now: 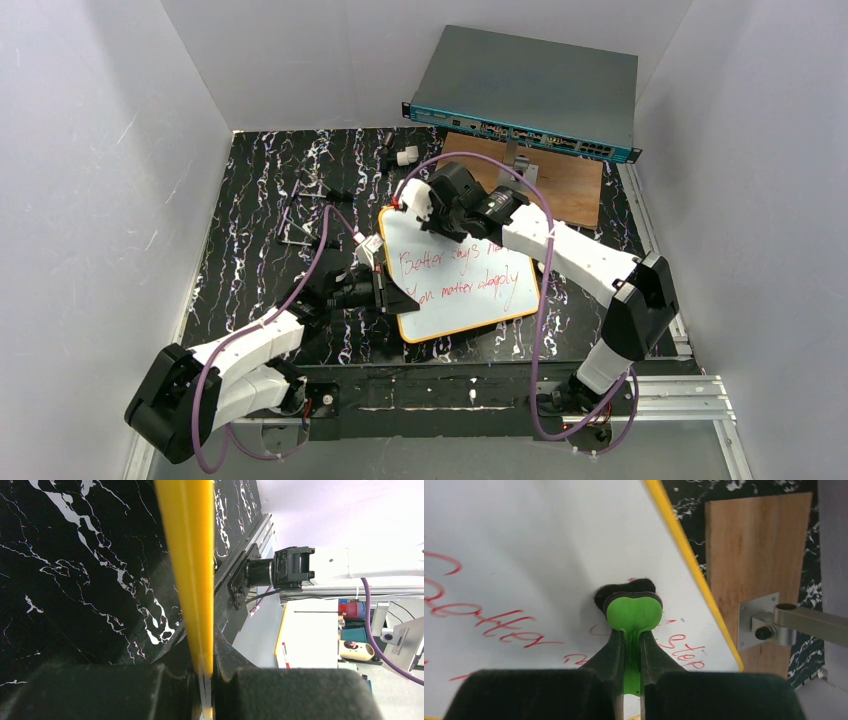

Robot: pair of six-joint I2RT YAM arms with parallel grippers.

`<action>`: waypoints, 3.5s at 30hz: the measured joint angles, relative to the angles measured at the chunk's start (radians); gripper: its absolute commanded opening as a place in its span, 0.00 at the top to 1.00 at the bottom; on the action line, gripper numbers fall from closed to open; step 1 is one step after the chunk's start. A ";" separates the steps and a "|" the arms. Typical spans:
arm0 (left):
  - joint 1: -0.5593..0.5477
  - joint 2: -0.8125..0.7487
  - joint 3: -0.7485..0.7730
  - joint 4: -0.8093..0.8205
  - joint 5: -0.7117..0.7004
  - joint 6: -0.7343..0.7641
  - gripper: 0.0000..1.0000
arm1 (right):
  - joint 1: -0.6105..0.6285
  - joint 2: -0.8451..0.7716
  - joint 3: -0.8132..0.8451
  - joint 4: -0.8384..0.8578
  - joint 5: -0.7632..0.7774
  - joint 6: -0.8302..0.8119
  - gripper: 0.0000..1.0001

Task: Erase the whiteboard
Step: Erase the whiteboard at the center of the board.

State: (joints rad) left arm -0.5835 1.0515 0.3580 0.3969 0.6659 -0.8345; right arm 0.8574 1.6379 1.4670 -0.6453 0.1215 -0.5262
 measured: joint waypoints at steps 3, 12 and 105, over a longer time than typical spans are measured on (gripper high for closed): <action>0.000 0.000 0.000 0.002 0.002 0.004 1.00 | -0.018 0.005 0.003 0.043 0.057 0.030 0.99; 0.000 0.006 0.000 0.007 0.006 0.008 1.00 | -0.031 0.012 0.026 0.005 -0.041 0.015 0.99; 0.002 0.013 0.000 0.011 0.017 0.023 1.00 | -0.136 -0.048 -0.076 0.041 -0.163 -0.005 0.99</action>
State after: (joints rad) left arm -0.5819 1.0641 0.3584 0.4076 0.6830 -0.8116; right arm 0.7216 1.5898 1.3907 -0.6044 -0.0410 -0.5316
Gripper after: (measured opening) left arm 0.044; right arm 0.113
